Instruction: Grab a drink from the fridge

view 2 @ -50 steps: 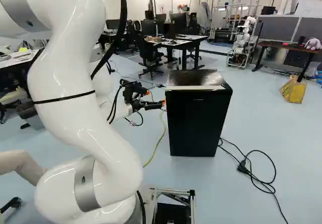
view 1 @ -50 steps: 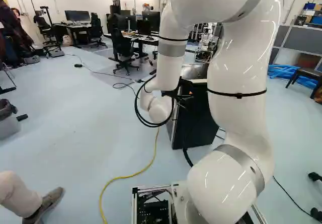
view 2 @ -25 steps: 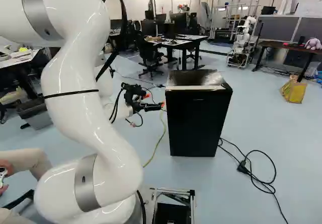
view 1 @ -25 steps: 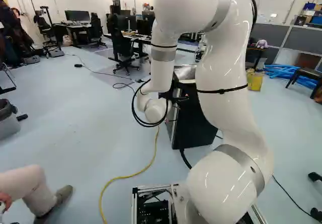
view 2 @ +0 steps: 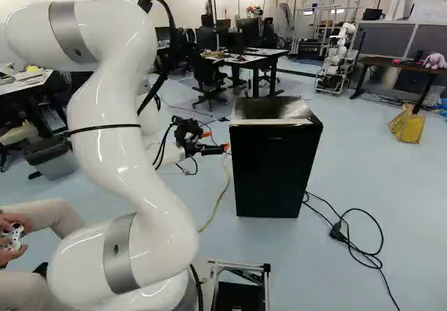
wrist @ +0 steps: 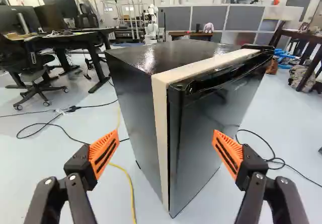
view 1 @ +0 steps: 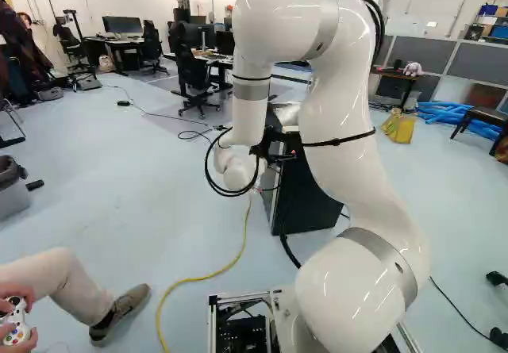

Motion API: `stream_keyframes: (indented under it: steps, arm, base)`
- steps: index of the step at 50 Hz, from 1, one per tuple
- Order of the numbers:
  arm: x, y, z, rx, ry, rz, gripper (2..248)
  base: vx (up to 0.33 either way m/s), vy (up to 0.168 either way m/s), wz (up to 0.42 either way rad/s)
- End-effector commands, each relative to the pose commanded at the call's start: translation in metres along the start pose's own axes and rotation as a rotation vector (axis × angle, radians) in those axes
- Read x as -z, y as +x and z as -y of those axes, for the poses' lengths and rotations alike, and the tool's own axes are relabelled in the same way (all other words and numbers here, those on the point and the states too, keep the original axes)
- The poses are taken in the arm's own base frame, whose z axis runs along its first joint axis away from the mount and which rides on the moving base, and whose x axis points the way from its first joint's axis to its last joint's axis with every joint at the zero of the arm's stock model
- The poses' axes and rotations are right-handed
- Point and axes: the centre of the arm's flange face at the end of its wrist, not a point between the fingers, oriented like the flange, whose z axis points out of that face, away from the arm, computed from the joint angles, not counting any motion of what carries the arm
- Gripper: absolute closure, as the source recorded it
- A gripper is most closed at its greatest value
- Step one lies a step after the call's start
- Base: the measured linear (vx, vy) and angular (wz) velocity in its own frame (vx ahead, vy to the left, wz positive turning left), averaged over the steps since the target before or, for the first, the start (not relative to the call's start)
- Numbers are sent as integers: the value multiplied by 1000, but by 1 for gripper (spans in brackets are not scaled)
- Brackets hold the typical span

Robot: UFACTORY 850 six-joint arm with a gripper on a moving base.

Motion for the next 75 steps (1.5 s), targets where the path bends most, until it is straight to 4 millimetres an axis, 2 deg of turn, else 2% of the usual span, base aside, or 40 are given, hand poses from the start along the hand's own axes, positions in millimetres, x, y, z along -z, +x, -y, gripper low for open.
stream_keyframes:
  steps: [22,75]
  arm:
    - [-20,3,12,-43,-66,-37,3]
    - [-38,12,-4,-84,-219,-101,3]
  base:
    - [0,0,0]
    - [0,0,0]
